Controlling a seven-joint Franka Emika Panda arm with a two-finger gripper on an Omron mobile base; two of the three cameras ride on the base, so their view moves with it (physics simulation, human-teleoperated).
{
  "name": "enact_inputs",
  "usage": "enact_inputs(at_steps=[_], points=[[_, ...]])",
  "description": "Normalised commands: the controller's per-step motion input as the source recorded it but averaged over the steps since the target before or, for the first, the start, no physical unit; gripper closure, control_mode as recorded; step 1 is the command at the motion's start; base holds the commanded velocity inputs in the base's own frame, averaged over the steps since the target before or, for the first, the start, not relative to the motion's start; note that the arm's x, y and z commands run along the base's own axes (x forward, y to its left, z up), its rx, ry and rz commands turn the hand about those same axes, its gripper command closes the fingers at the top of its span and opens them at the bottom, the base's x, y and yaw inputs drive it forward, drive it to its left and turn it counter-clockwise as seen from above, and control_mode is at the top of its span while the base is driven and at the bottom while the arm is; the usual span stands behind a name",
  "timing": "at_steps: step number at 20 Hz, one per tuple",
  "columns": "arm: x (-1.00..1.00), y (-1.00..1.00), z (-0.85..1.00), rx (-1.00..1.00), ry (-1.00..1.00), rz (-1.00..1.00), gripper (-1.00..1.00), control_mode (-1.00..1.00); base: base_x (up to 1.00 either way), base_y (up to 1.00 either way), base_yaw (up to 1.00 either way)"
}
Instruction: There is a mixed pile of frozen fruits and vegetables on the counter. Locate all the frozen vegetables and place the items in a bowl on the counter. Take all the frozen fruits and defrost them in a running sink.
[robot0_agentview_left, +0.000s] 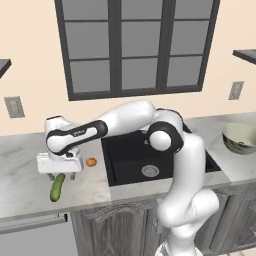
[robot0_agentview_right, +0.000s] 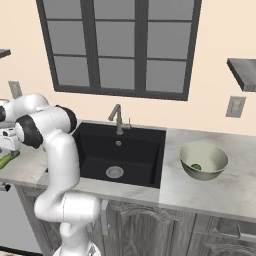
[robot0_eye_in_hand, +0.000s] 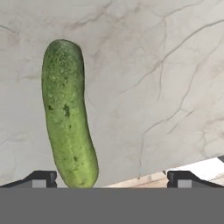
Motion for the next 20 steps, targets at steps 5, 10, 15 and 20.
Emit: enact_inputs(at_steps=[5,10,15,20], points=[[0.06,0.3,-0.23,-0.04,0.1,0.06,-1.0,-1.0,0.0,0.0,0.0],[0.07,0.21,-0.22,-0.03,0.07,0.07,-1.0,-1.0,0.0,0.0,0.0],[0.05,-0.01,-0.4,0.02,0.01,0.05,-1.0,-1.0,0.0,0.0,0.0],[-0.18,-0.31,-0.39,0.06,-0.09,0.05,-1.0,-1.0,0.0,0.0,0.0]])
